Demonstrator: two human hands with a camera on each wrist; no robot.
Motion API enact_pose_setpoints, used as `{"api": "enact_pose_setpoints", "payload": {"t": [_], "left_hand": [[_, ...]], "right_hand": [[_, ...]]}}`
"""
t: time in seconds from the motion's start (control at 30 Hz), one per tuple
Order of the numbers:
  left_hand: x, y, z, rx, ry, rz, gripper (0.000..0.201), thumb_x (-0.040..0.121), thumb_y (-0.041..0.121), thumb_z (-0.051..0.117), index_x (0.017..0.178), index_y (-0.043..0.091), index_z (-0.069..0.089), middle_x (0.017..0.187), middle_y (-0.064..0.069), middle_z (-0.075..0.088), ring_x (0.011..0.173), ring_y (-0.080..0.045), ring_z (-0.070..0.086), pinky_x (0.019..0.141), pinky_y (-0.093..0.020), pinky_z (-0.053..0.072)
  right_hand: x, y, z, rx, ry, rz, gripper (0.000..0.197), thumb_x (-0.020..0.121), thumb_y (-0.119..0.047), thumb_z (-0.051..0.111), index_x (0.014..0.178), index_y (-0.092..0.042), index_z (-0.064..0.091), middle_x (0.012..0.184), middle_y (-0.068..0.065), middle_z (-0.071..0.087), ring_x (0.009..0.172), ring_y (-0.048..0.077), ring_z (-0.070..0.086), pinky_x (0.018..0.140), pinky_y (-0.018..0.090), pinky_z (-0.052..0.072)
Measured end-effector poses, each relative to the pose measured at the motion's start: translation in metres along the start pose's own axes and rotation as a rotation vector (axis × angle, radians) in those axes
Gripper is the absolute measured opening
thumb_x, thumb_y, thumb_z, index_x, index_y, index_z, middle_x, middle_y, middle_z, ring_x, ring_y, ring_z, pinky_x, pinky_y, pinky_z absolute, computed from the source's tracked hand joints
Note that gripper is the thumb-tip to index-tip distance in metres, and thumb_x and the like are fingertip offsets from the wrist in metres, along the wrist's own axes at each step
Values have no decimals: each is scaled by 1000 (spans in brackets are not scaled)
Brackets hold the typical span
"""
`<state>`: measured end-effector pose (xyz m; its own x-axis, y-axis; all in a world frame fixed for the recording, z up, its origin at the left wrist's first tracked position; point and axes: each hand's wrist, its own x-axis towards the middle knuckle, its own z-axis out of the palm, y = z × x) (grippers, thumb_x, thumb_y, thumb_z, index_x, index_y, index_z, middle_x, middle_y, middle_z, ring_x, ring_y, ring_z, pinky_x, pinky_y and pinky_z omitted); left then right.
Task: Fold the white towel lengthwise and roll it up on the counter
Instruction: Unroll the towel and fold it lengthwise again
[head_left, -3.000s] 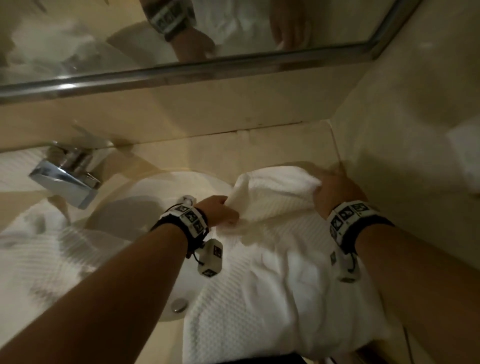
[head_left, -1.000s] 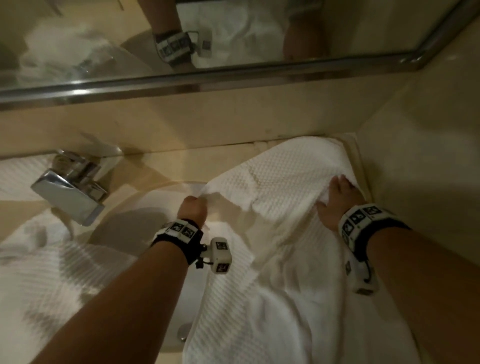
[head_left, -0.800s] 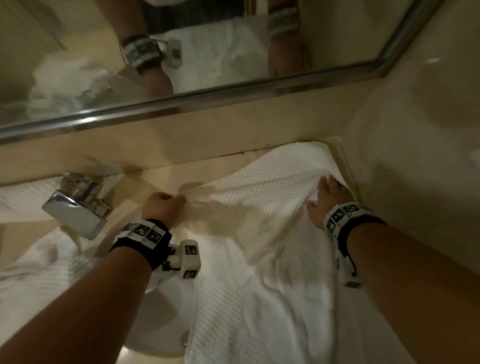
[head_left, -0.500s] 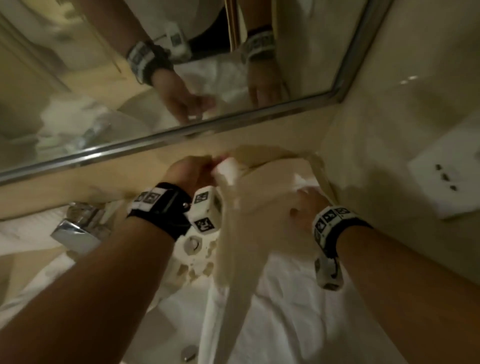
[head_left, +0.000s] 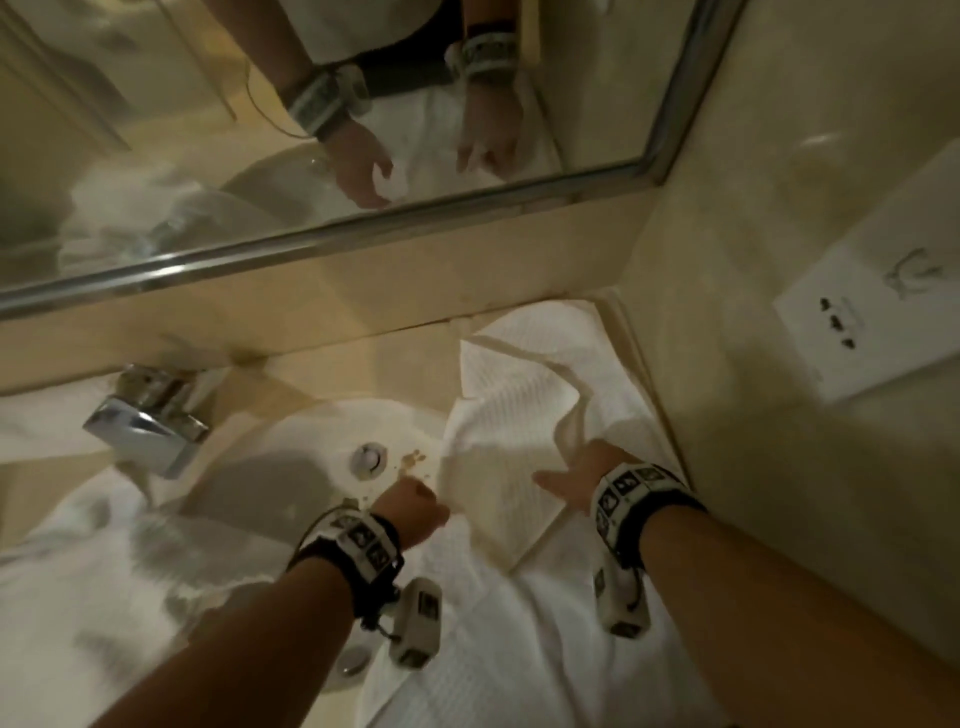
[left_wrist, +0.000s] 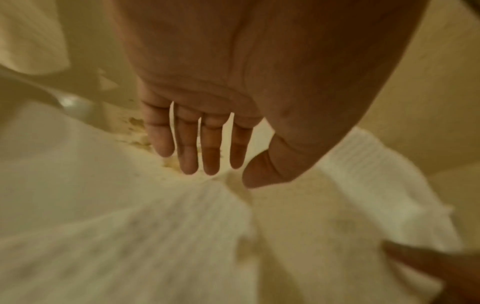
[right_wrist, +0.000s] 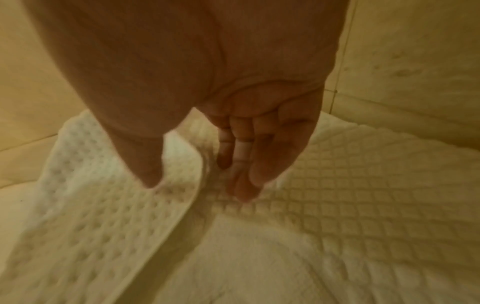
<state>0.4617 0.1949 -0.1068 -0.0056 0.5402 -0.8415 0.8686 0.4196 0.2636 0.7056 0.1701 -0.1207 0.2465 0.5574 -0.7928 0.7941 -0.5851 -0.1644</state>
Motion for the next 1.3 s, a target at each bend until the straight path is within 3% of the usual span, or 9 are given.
{"api": "enact_pose_setpoints", "payload": {"t": [0.23, 0.3, 0.4, 0.57, 0.73, 0.83, 1.1, 1.2, 1.3], "left_hand": [[-19, -79, 45, 84, -173, -96, 87, 64, 60, 85, 133, 29, 43, 132, -1, 58, 113, -22, 57, 95, -35, 49], [-29, -87, 52, 80, -149, -64, 97, 57, 78, 78, 132, 30, 42, 131, 2, 57, 114, -21, 57, 94, -34, 47], [-41, -85, 58, 55, -62, 23, 73, 63, 84, 69, 113, 33, 53, 115, 8, 60, 101, -13, 58, 86, -32, 49], [-58, -81, 70, 160, -95, 84, 51, 79, 72, 68, 109, 31, 59, 120, 7, 61, 104, -14, 56, 90, -33, 48], [-61, -82, 88, 285, -154, 116, 50, 87, 63, 63, 114, 20, 64, 114, -1, 66, 101, -20, 62, 94, -38, 52], [-60, -81, 95, 227, -252, 151, 49, 91, 59, 61, 114, 16, 68, 105, -2, 72, 88, -18, 70, 85, -35, 59], [-90, -75, 98, -253, -363, 121, 46, 104, 46, 50, 121, 5, 62, 102, -14, 76, 77, -30, 75, 72, -40, 64], [-114, -63, 101, -527, -388, 82, 43, 104, 44, 51, 123, 5, 58, 108, -18, 72, 75, -32, 74, 62, -36, 62], [-128, -53, 101, -572, -407, 142, 40, 105, 43, 50, 125, 10, 58, 115, -18, 71, 80, -33, 74, 65, -36, 59]], "right_hand": [[-4, -35, -23, 195, 227, -20, 47, 101, -38, 34, 99, -2, 64, 97, 18, 71, 85, 34, 68, 83, 41, 57], [-4, -52, -47, 382, 327, -15, 44, 102, -34, 33, 111, 0, 60, 91, 17, 69, 82, 36, 69, 79, 45, 59], [4, -64, -83, 698, 466, -65, 54, 102, -40, 42, 146, -9, 35, 101, 12, 60, 97, 38, 69, 87, 45, 57], [16, -51, -84, 616, 513, -95, 70, 86, -43, 49, 149, -17, 32, 147, 11, 46, 125, 35, 53, 104, 47, 45], [-26, -18, -23, 255, 361, -104, 41, 98, -41, 39, 82, -8, 58, 83, 9, 62, 66, 24, 55, 58, 29, 38], [-54, 0, 21, 252, 218, -91, 53, 98, -49, 39, 67, -10, 58, 70, 8, 65, 64, 27, 62, 62, 32, 51], [-162, 40, 130, 190, -407, -64, 60, 78, -75, 62, 85, -17, 75, 79, -1, 77, 73, 16, 74, 77, 33, 61], [-184, 47, 170, 163, -361, -153, 35, 79, -68, 69, 97, -39, 62, 96, -6, 72, 78, 11, 66, 73, 26, 55], [-198, 58, 190, 278, -156, -125, 55, 81, -54, 73, 130, -36, 55, 124, -3, 62, 102, 19, 58, 92, 35, 47]]}}
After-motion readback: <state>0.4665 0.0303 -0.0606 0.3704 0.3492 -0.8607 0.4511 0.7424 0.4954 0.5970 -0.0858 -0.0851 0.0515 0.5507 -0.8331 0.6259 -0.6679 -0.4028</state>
